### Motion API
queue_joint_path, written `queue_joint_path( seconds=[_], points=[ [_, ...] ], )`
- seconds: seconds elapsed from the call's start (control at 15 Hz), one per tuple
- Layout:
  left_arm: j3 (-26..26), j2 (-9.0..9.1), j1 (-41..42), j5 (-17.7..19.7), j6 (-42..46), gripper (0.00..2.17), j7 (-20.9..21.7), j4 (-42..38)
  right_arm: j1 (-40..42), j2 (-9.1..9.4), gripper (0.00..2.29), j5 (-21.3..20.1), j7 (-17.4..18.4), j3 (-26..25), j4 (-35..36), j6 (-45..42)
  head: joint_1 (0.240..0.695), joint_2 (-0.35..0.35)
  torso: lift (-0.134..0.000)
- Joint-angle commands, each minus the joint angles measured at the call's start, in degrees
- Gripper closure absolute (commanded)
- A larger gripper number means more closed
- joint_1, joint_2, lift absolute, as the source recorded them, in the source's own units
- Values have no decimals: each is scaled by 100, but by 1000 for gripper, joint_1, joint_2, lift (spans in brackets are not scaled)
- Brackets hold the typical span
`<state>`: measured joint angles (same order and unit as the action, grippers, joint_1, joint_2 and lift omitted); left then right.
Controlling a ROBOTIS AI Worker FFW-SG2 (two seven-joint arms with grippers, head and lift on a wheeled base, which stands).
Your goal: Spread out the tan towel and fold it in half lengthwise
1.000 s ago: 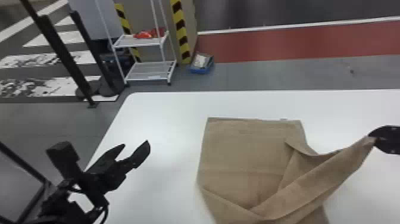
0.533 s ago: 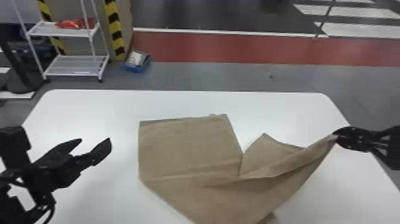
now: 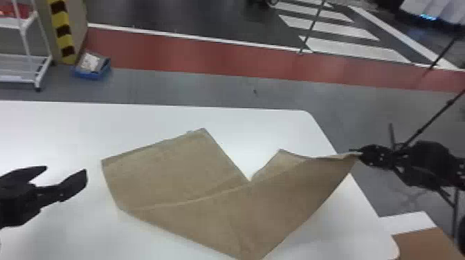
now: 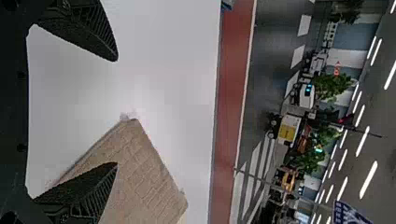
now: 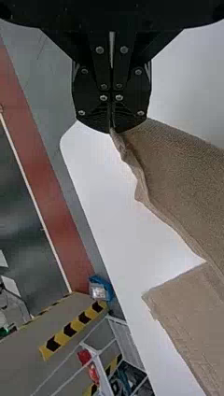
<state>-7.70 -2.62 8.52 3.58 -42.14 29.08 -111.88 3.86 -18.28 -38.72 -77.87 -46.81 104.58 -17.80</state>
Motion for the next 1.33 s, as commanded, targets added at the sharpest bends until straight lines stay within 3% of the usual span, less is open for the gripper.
queue_joint_path(
  seconds=[0.0,0.07,0.2,0.4,0.6,0.93,1.27],
  points=[
    [49,-10,-246,-437,17,76,519,290,-78,-80,2165,-22,-45,-109,-122,1,695,-350,-118],
    [49,-28,-413,-718,-1,76,968,413,-78,-97,2165,-22,-45,-118,-131,36,695,-350,-118],
    [128,-28,-615,-815,-106,73,1337,474,-78,-106,2162,-30,-45,-118,-183,18,695,-350,-118],
    [506,-2,-984,-788,-247,76,1328,694,-78,-80,2165,-92,-45,-74,-306,18,695,-350,-118],
    [928,34,-1485,-823,-229,80,1099,1503,-78,-44,2165,-136,-45,-3,-298,18,695,-350,-118],
    [963,34,-1679,-832,-36,87,766,2083,-184,-53,2165,-197,-45,208,-341,-17,695,-350,-118],
    [1069,42,-1740,-753,-1,100,739,2179,-184,-71,2162,-206,-45,234,-482,-52,695,-350,-118]
  ],
)
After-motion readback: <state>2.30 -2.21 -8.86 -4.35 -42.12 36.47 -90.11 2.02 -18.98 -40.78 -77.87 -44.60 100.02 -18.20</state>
